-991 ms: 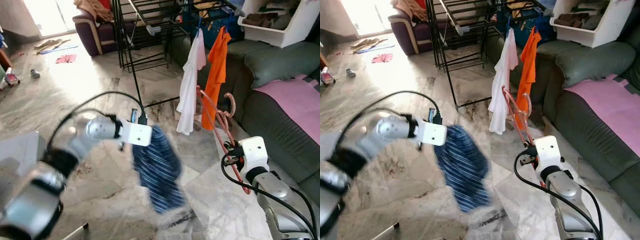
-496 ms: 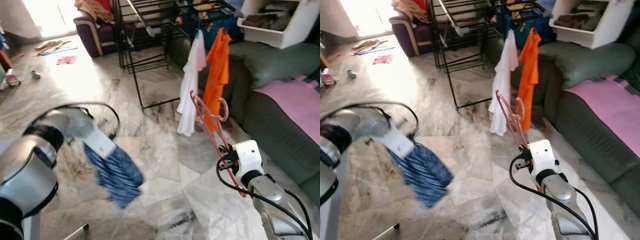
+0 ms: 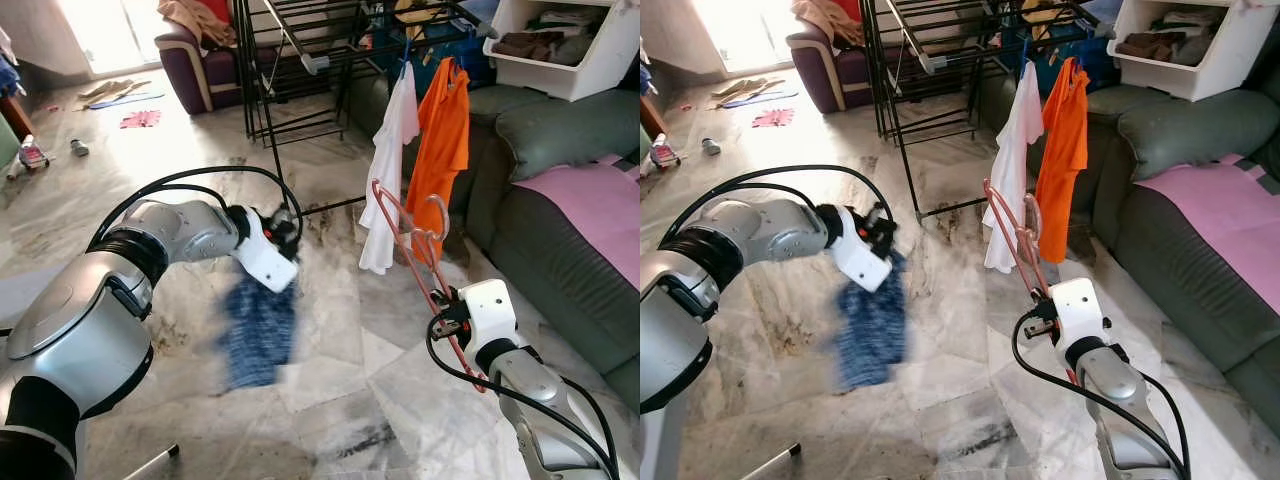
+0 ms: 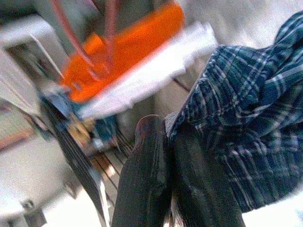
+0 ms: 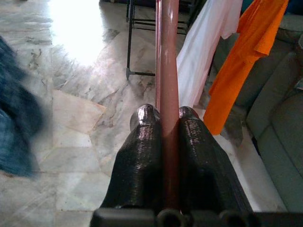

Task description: Hang hanger

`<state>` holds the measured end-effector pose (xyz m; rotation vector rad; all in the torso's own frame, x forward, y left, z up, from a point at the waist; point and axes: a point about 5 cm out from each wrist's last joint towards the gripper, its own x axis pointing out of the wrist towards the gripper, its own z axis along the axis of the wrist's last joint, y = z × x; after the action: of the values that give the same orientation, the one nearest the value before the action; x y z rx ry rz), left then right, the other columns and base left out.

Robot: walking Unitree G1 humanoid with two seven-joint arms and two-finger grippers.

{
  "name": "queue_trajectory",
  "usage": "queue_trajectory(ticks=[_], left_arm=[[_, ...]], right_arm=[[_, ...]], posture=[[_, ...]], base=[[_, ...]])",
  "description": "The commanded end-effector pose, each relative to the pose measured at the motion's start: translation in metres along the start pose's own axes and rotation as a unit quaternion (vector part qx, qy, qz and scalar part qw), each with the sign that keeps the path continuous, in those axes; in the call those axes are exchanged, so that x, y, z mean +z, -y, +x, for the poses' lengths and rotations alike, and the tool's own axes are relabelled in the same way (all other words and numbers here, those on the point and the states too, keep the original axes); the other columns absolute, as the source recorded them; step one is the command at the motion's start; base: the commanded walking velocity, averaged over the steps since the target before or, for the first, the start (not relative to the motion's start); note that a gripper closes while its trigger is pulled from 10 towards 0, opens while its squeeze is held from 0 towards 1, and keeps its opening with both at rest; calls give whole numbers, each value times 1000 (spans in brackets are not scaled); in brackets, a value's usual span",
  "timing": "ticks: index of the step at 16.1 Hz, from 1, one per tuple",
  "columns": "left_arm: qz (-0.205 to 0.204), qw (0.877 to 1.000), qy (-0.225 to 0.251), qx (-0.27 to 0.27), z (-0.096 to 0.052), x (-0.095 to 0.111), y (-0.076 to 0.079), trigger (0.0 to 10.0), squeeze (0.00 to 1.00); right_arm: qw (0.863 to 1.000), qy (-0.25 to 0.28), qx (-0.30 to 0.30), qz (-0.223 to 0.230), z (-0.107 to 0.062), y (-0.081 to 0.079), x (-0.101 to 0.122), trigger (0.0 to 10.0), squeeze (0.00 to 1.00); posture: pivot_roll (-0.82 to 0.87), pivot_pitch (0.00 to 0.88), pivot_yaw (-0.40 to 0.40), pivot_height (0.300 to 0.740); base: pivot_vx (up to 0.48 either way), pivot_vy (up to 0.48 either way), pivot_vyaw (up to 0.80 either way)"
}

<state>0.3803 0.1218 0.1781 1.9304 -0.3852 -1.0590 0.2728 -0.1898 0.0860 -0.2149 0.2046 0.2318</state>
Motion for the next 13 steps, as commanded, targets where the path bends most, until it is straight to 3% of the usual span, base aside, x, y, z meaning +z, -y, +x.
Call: queue_trajectory(ticks=[1,2,3,4,5,6,7,8,9,10,11,13], left_arm=[[-43,999,24,-12,-4,2,3,10000,0],[-235,968,16,-91,-4,1,23,10000,0],[-360,914,38,-181,-7,4,44,10000,0],[-412,868,56,-272,-14,7,61,10000,0],[-427,845,59,-317,-19,7,69,10000,0],[-399,815,53,-417,-36,7,89,10000,0],[-339,835,24,-433,-42,2,96,10000,0],[-203,895,-34,-395,-36,-6,91,10000,0],[-129,921,-57,-362,-31,-10,85,10000,0],[-65,954,-70,-283,-17,-11,66,10000,0],[-34,970,-73,-231,-9,-10,53,10000,0],[-9,982,-62,-180,-1,-6,39,10000,0]], right_arm=[[1000,7,4,-6,2,-3,3,10000,0],[1000,6,4,-6,2,-3,2,10000,0],[1000,5,4,-5,2,-3,2,10000,0],[1000,5,5,-5,2,-4,2,10000,0],[1000,4,7,-5,2,-5,1,10000,0],[1000,3,10,-4,2,-7,0,10000,0],[1000,2,10,-4,2,-7,0,10000,0],[1000,1,10,-4,2,-6,0,10000,0],[1000,1,10,-5,2,-6,0,10000,0],[1000,0,12,-5,3,-6,0,10000,0],[1000,0,14,-5,4,-7,0,10000,0],[1000,1,16,-6,4,-7,2,10000,0]], posture=[[-43,0,57,740],[-43,0,57,740],[-42,0,57,740],[-42,0,56,740],[-43,0,57,740],[-41,0,56,740],[-40,0,54,740],[-38,0,52,740],[-38,0,52,740],[-37,0,50,740],[-37,0,50,740],[-41,0,46,740]], base=[[0,0,0],[0,0,0],[0,0,0],[0,0,0],[0,0,0],[0,0,0],[0,0,0],[0,0,0],[0,0,0],[0,0,0],[0,0,0],[0,0,0]])
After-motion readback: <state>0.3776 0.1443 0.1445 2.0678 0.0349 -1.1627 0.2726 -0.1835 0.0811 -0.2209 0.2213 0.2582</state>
